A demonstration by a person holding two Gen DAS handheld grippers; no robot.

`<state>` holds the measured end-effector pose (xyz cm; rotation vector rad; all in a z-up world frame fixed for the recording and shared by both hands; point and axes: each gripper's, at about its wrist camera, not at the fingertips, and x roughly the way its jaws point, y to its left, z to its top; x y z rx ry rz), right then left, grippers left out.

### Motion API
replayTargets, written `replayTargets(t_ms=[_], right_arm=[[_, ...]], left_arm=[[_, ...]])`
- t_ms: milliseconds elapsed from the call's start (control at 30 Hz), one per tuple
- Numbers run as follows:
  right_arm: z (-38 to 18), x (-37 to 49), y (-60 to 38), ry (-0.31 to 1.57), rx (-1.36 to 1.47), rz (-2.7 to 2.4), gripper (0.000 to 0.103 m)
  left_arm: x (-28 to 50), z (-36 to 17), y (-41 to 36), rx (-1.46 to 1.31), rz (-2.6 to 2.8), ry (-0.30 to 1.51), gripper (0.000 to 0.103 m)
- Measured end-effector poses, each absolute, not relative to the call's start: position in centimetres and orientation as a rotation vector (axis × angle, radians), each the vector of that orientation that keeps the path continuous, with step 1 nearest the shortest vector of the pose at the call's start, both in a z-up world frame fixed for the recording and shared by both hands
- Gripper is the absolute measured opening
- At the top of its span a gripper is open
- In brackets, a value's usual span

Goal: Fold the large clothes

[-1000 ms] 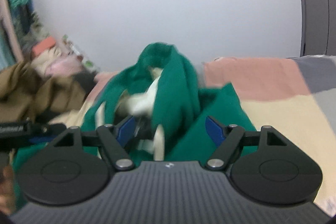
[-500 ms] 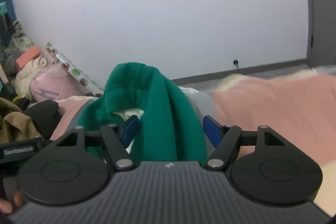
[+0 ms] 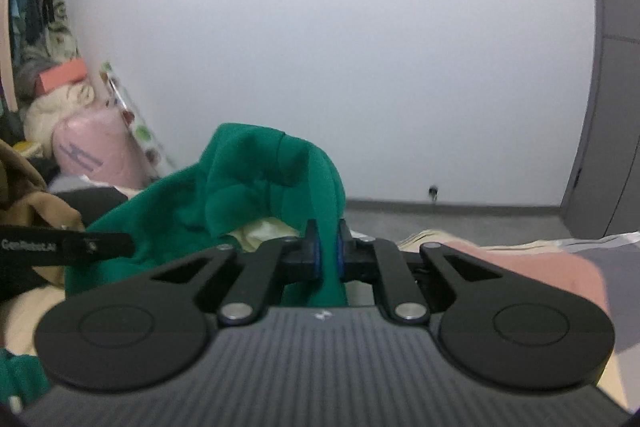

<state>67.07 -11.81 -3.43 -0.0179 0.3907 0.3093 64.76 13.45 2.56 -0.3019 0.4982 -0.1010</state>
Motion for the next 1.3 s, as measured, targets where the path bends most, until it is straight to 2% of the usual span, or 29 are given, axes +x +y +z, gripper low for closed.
replayTargets(t_ms=[233,400,667,967,1067,1133,1167,1200,1300], right_arm=[[0.2,54.8,-14.0,0.21,-0.069,0.273,0.009],[1.8,45.9,-15.5,0.159,-0.095,0.258,0.009],[-1.4,31.6,-17.3,0.189,-0.083,0.306,0.01],[-7.8,25.7,-19.0,0.328,-0.066,0.326,0.01],[-8.3,25.0,-19.4,0.364,-0.035,0.331,0.012],[-8.3,24.6,-19.5,0.385,0.006,0.343,0.013],[-8.3,24.5,-19.8,0.398,0.031,0.347,0.015],[-8.4,24.4,-20.2,0.416,0.067,0.353,0.018],[-8.8,23.7,-20.9,0.475,0.141,0.366,0.031]], left_arm=[[53.1,6.2,13.5,-0.27,-0.118,0.428,0.005],[42.5,6.1,12.6,-0.267,-0.116,0.421,0.005],[27.8,-0.9,10.3,-0.286,-0.068,0.483,0.005],[22.4,-6.0,8.2,-0.262,-0.106,0.568,0.007],[21.7,-6.5,9.1,-0.295,-0.147,0.585,0.015],[20.8,-6.3,9.9,-0.312,-0.159,0.584,0.03],[20.3,-6.0,10.5,-0.325,-0.157,0.584,0.045],[20.1,-5.9,11.4,-0.346,-0.158,0.576,0.051],[18.4,-5.3,14.2,-0.493,-0.176,0.562,0.052]])
